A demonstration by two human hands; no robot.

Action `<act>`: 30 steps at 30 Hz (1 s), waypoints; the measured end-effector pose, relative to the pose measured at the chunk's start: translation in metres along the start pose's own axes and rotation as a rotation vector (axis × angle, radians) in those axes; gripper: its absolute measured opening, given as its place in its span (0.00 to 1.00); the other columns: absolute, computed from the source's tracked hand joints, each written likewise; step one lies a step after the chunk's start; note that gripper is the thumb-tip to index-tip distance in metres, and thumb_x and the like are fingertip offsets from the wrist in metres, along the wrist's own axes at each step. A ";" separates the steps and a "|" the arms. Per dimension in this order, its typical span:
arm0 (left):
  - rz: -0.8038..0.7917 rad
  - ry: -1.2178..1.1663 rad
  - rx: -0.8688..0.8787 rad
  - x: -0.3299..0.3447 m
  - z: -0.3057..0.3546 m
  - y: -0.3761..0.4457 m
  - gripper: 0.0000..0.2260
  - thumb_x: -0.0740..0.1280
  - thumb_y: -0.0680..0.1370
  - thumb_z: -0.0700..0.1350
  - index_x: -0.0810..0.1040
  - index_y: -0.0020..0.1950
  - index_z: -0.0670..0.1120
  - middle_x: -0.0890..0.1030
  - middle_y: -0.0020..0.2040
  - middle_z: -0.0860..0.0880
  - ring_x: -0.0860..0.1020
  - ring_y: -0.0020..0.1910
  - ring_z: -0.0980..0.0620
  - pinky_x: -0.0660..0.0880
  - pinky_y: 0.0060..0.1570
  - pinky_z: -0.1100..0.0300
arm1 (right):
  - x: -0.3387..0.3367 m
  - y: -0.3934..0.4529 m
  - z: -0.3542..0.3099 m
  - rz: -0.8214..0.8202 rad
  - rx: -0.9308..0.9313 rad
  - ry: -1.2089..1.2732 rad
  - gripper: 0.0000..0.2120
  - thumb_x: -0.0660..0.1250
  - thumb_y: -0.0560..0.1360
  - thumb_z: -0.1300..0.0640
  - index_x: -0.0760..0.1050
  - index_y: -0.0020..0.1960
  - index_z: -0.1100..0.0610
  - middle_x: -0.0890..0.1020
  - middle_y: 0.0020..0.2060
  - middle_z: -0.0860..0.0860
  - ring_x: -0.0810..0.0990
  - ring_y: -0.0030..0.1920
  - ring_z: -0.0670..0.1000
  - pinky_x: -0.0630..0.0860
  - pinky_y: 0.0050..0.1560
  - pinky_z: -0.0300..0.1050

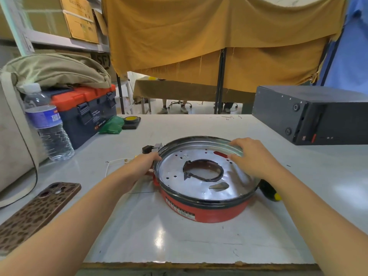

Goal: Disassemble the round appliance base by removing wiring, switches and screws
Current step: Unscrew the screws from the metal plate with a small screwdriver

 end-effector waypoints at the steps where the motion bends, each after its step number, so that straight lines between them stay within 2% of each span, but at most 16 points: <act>1: -0.016 0.050 0.003 0.000 0.002 0.002 0.11 0.58 0.77 0.46 0.78 0.45 0.43 0.80 0.43 0.46 0.75 0.41 0.51 0.70 0.42 0.60 | -0.003 0.001 0.002 0.025 0.004 -0.007 0.19 0.63 0.78 0.53 0.70 0.68 0.56 0.75 0.63 0.55 0.72 0.62 0.57 0.70 0.62 0.51; 3: 0.000 0.131 0.004 -0.005 0.006 0.008 0.09 0.61 0.75 0.46 0.78 0.44 0.43 0.79 0.45 0.47 0.74 0.43 0.51 0.69 0.42 0.60 | -0.008 0.003 0.006 0.061 0.013 0.041 0.16 0.63 0.79 0.55 0.73 0.65 0.56 0.77 0.60 0.54 0.74 0.59 0.56 0.71 0.57 0.47; 5: 0.048 0.143 0.059 -0.009 0.017 0.014 0.06 0.64 0.76 0.47 0.80 0.45 0.49 0.79 0.45 0.53 0.74 0.44 0.55 0.67 0.42 0.64 | -0.012 0.005 0.013 0.095 0.032 0.174 0.13 0.63 0.79 0.58 0.75 0.63 0.56 0.78 0.59 0.53 0.76 0.57 0.53 0.70 0.51 0.39; 6: 0.061 0.147 0.105 -0.008 0.024 0.017 0.06 0.65 0.77 0.49 0.80 0.51 0.52 0.78 0.50 0.56 0.75 0.48 0.57 0.67 0.46 0.66 | -0.014 0.005 0.018 0.112 0.048 0.254 0.12 0.62 0.79 0.58 0.76 0.62 0.55 0.79 0.58 0.51 0.76 0.55 0.51 0.69 0.47 0.35; 7: 0.064 0.166 0.155 -0.005 0.031 0.021 0.12 0.65 0.77 0.50 0.77 0.60 0.53 0.77 0.57 0.56 0.74 0.55 0.56 0.66 0.53 0.65 | -0.016 0.004 0.024 0.127 0.064 0.330 0.11 0.62 0.79 0.59 0.77 0.60 0.54 0.79 0.56 0.50 0.76 0.53 0.49 0.68 0.45 0.33; 9: 0.071 0.259 0.242 0.002 0.048 0.026 0.22 0.65 0.77 0.51 0.68 0.71 0.53 0.71 0.68 0.53 0.69 0.66 0.52 0.64 0.61 0.59 | -0.019 0.004 0.034 0.157 0.093 0.452 0.10 0.62 0.79 0.59 0.79 0.57 0.52 0.80 0.52 0.48 0.76 0.51 0.47 0.68 0.47 0.35; 11: 0.091 0.400 0.325 0.012 0.063 0.029 0.24 0.66 0.77 0.52 0.66 0.73 0.53 0.68 0.72 0.52 0.67 0.70 0.51 0.63 0.65 0.56 | -0.020 0.003 0.041 0.164 0.110 0.524 0.10 0.61 0.79 0.60 0.80 0.54 0.52 0.81 0.49 0.47 0.77 0.51 0.48 0.69 0.52 0.40; 15: 0.083 0.710 0.444 0.034 0.080 0.030 0.24 0.64 0.78 0.55 0.65 0.73 0.52 0.68 0.72 0.52 0.66 0.70 0.50 0.62 0.65 0.59 | -0.015 0.005 0.059 0.130 0.147 0.598 0.13 0.59 0.80 0.64 0.79 0.50 0.51 0.82 0.44 0.44 0.79 0.49 0.45 0.71 0.54 0.42; 18: 0.079 0.841 0.484 0.042 0.080 0.030 0.25 0.61 0.78 0.56 0.65 0.73 0.48 0.65 0.74 0.51 0.65 0.71 0.50 0.60 0.68 0.58 | -0.014 0.006 0.080 0.126 0.200 0.581 0.13 0.59 0.79 0.65 0.80 0.50 0.51 0.82 0.46 0.46 0.79 0.48 0.47 0.71 0.54 0.42; 20: 0.098 0.848 0.491 0.041 0.080 0.030 0.25 0.61 0.78 0.56 0.65 0.74 0.48 0.65 0.74 0.51 0.65 0.71 0.50 0.60 0.69 0.58 | -0.011 0.006 0.094 0.119 0.237 0.508 0.13 0.61 0.78 0.65 0.80 0.52 0.52 0.82 0.48 0.48 0.78 0.50 0.49 0.70 0.53 0.42; 22: 0.102 0.852 0.497 0.041 0.079 0.029 0.25 0.61 0.78 0.56 0.65 0.73 0.48 0.65 0.74 0.51 0.65 0.71 0.50 0.60 0.69 0.58 | -0.002 0.002 0.107 0.045 0.276 0.451 0.12 0.63 0.77 0.65 0.81 0.53 0.54 0.81 0.49 0.50 0.78 0.51 0.50 0.70 0.52 0.41; 25: 0.104 0.860 0.503 0.042 0.079 0.029 0.25 0.62 0.78 0.56 0.66 0.73 0.48 0.66 0.74 0.52 0.65 0.71 0.50 0.60 0.69 0.57 | 0.012 -0.003 0.117 -0.055 0.303 0.428 0.07 0.68 0.73 0.65 0.82 0.48 0.57 0.84 0.45 0.53 0.80 0.49 0.53 0.72 0.49 0.42; 28: 0.105 0.858 0.499 0.041 0.079 0.030 0.25 0.62 0.78 0.55 0.67 0.73 0.49 0.65 0.74 0.52 0.65 0.71 0.50 0.60 0.69 0.57 | 0.013 -0.002 0.118 -0.055 0.322 0.369 0.05 0.70 0.71 0.64 0.80 0.42 0.56 0.81 0.40 0.52 0.78 0.45 0.53 0.71 0.43 0.42; 30: 0.107 0.863 0.495 0.042 0.079 0.030 0.24 0.62 0.78 0.56 0.67 0.73 0.49 0.66 0.74 0.52 0.65 0.71 0.50 0.60 0.69 0.57 | 0.013 -0.001 0.120 -0.052 0.362 0.311 0.02 0.70 0.71 0.64 0.79 0.41 0.58 0.80 0.41 0.54 0.77 0.43 0.54 0.72 0.38 0.42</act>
Point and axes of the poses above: each hand's wrist, its own y-axis towards the middle knuckle, its own x-axis out of the palm, z = x × y, the point moved 9 cm from there along y, towards the middle knuckle
